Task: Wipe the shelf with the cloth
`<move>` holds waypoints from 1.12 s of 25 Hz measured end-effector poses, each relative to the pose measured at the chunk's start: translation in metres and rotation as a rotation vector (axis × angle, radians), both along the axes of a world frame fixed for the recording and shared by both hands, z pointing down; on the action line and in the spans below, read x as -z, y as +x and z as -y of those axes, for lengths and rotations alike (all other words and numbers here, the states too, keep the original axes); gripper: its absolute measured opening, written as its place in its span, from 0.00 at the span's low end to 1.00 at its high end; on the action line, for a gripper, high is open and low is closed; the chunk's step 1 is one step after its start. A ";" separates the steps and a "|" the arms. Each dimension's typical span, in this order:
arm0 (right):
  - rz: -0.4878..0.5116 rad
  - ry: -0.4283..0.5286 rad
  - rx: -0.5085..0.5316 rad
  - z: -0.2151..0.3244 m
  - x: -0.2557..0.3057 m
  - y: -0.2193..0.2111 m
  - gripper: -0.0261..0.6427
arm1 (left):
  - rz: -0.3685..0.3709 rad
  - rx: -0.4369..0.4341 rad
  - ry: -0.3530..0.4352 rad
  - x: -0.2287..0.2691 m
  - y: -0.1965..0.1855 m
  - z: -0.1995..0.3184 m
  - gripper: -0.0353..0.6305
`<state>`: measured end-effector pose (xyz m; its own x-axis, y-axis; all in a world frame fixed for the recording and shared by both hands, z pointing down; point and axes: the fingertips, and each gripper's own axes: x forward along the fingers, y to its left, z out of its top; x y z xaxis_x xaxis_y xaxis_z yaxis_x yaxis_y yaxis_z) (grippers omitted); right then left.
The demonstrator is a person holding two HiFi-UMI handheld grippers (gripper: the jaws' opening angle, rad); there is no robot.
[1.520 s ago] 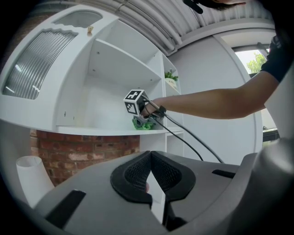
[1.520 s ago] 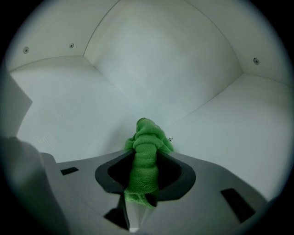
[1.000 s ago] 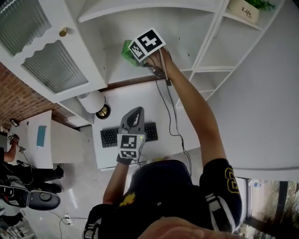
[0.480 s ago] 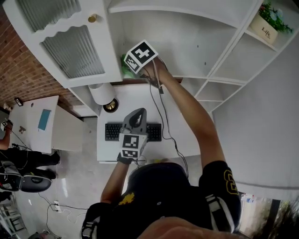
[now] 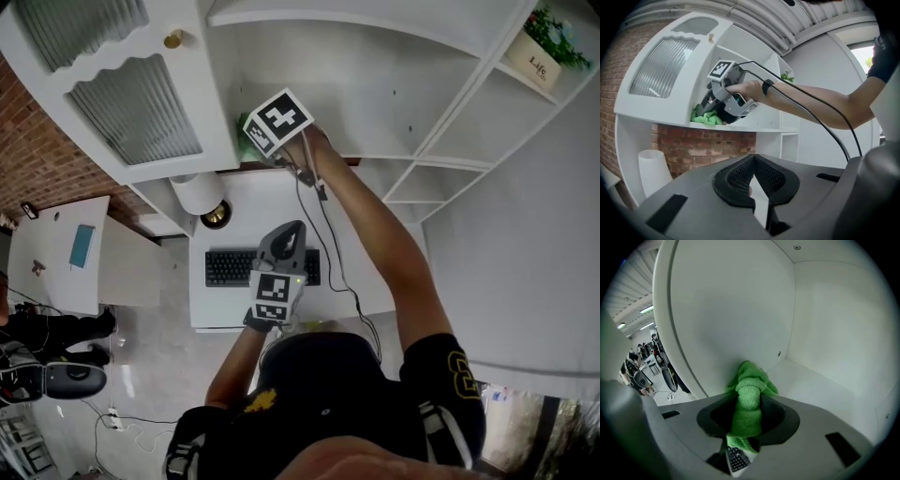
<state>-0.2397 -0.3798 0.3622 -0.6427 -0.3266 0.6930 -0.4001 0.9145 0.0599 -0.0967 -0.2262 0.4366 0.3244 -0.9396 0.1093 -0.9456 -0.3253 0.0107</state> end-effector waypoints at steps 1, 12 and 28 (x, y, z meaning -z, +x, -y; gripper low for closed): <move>0.000 0.001 -0.002 0.001 0.000 0.001 0.23 | 0.002 -0.012 -0.001 -0.001 0.004 0.002 0.08; 0.000 -0.006 -0.021 0.014 -0.002 0.031 0.23 | 0.014 -0.027 -0.002 -0.003 0.013 0.008 0.08; -0.010 -0.001 -0.089 0.028 -0.002 0.069 0.23 | -0.005 -0.038 -0.004 -0.002 0.020 0.006 0.08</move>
